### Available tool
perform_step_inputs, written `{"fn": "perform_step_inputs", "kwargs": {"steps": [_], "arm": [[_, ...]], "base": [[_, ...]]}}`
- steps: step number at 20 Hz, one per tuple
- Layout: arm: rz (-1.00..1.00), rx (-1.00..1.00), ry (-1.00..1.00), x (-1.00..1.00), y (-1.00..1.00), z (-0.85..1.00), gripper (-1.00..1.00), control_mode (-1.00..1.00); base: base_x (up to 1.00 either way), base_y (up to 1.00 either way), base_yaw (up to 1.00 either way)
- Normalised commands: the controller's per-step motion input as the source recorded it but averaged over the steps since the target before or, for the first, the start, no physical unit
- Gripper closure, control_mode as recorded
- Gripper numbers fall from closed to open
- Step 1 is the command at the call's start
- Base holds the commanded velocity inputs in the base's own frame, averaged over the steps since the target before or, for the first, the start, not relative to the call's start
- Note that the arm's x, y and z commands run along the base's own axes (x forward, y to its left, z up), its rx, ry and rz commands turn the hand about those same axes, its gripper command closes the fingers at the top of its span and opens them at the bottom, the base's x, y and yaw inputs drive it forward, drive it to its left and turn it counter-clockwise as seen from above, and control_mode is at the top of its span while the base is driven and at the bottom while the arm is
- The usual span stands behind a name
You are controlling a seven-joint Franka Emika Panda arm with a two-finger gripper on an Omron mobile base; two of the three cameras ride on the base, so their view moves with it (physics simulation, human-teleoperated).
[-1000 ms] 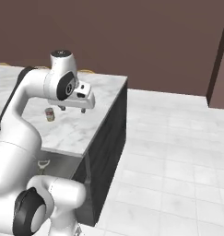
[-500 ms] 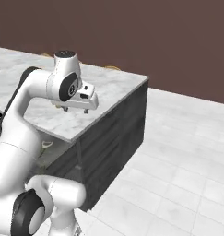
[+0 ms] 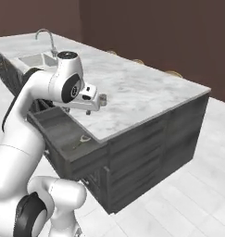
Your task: Pick the peeler from the drawer and place it on the counter.
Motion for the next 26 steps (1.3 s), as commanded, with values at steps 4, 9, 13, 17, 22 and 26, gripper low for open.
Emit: {"fn": "perform_step_inputs", "kwargs": {"steps": [4,9,13,17,22,26], "arm": [[0.0,0.0,0.0,0.0,0.0,0.0,-1.0,1.0],[0.0,0.0,0.0,0.0,0.0,0.0,-1.0,1.0],[0.0,0.0,0.0,0.0,0.0,0.0,-1.0,1.0],[0.0,0.0,0.0,0.0,0.0,0.0,-1.0,1.0],[0.0,0.0,0.0,0.0,0.0,0.0,-1.0,1.0],[0.13,0.06,0.0,0.02,-0.13,-0.46,-1.0,-1.0]], "base": [[0.3,-0.21,0.61],[0.09,-0.48,0.59],[0.03,-0.61,0.58],[0.01,-0.61,0.56],[0.0,-0.57,0.45],[0.0,0.0,0.0]]}}
